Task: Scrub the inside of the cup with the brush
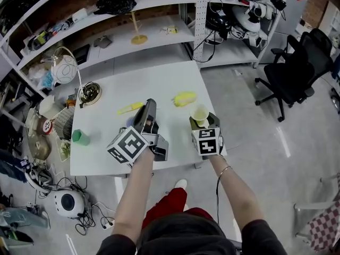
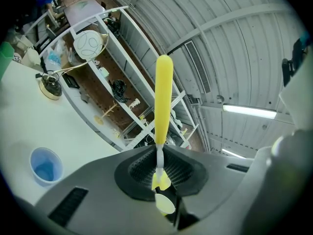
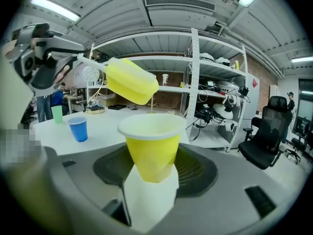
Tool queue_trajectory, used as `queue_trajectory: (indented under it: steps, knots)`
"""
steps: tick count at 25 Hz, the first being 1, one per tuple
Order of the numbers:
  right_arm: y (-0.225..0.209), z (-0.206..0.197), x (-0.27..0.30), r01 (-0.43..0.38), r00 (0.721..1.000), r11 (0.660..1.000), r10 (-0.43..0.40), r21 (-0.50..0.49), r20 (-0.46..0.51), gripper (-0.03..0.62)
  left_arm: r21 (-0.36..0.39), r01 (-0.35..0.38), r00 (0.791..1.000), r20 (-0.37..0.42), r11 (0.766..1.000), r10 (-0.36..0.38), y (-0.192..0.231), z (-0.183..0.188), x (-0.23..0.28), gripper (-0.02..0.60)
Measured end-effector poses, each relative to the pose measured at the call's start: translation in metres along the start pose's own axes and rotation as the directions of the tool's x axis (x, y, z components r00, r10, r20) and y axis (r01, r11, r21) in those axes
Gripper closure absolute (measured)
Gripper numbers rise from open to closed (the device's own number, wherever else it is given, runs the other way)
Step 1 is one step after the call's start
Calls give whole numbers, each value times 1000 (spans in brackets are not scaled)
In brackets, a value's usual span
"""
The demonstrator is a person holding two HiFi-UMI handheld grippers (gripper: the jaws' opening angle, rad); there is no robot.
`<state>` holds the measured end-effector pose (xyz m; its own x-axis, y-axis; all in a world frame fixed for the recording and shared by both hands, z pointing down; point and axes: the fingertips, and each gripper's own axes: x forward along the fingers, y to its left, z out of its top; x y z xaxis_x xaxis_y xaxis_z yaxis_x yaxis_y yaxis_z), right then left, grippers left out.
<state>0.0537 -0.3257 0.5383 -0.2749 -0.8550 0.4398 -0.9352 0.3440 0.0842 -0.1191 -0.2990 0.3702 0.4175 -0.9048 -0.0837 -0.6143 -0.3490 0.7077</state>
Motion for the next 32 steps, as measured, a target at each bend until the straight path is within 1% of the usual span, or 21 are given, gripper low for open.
queue_trajectory:
  steps: [3,10,16,23,32]
  knots:
    - [-2,-1,7,3,1000,1000,-3,15,1,339,8,-18,1000,-16,1000,18,7,-7,9,541]
    - [-7,-12,20,-9,999,1000,10,28,-52,339,29,-42,998,-50,999,44,15,-24,33,541]
    - [-4,-13,33,-29,998,999,32,44,-51,339,66,-62,996,-63,996,66,18,-32,51,541]
    - [1,-27,43,-40,995,999,43,37,-92,339,76,-85,992,-85,994,91,29,-44,63,541]
    - [5,-34,58,-55,993,997,60,52,-101,339,94,-121,983,-130,988,132,50,-63,78,541]
